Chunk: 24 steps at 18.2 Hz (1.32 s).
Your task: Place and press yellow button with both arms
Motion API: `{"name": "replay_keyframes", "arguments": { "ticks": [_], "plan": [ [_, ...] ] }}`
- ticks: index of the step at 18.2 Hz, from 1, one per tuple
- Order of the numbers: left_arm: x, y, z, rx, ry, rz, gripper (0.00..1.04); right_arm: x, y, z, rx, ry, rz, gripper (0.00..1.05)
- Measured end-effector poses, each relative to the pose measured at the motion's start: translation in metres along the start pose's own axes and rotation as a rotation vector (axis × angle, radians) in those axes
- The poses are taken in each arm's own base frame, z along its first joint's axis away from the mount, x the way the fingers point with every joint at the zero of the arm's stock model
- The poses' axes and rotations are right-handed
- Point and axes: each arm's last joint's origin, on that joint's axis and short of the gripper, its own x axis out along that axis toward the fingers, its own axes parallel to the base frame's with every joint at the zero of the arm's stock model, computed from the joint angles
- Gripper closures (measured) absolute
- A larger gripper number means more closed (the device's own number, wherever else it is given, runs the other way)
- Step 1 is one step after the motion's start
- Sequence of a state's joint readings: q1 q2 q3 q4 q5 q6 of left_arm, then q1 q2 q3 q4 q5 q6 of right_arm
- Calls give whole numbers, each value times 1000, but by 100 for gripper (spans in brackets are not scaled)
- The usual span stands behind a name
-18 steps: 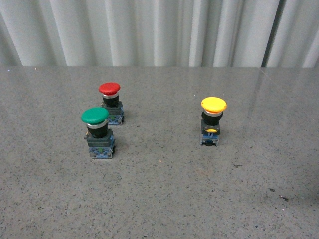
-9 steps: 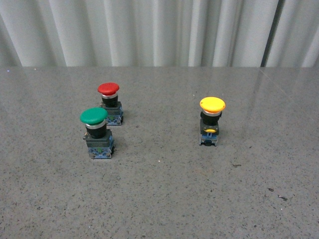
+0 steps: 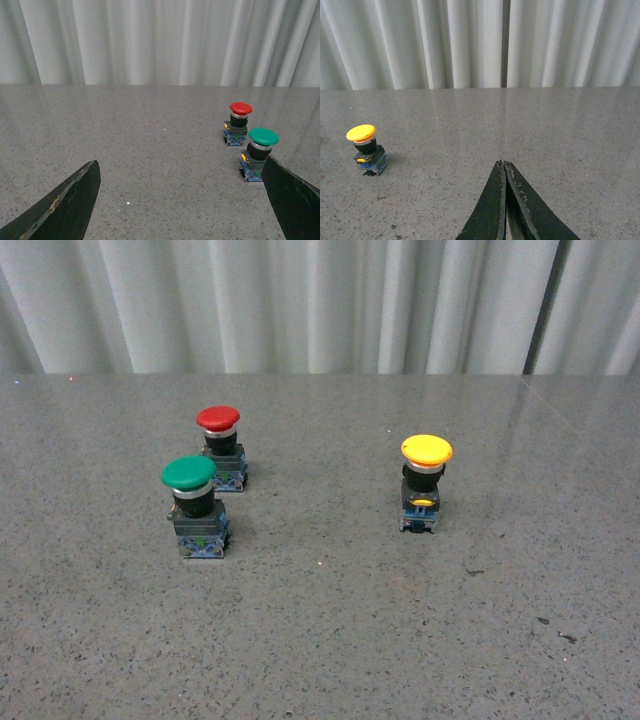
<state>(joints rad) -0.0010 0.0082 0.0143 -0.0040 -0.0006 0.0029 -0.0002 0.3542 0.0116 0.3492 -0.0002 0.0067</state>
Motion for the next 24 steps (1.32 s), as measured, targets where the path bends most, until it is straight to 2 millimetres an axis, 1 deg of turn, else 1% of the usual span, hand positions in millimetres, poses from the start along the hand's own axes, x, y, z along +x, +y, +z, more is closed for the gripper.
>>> {"name": "replay_keyframes", "arguments": {
  "ticks": [14, 15, 16, 17, 18, 22, 24],
  "plan": [
    [0, 0, 0, 0, 0, 0, 7, -12, 0, 0, 0, -3, 0, 103],
    [0, 0, 0, 0, 0, -1, 7, -17, 0, -4, 0, 35, 0, 103],
    [0, 0, 0, 0, 0, 0, 7, -21, 0, -5, 0, 33, 0, 103],
    [0, 0, 0, 0, 0, -1, 7, -23, 0, 0, 0, -19, 1, 103],
    [0, 0, 0, 0, -1, -1, 7, -23, 0, -3, 0, 11, 0, 103],
    [0, 0, 0, 0, -1, 0, 7, -23, 0, -3, 0, 2, 0, 103],
    [0, 0, 0, 0, 0, 0, 7, -23, 0, -3, -1, 2, 0, 83]
  ]
}}
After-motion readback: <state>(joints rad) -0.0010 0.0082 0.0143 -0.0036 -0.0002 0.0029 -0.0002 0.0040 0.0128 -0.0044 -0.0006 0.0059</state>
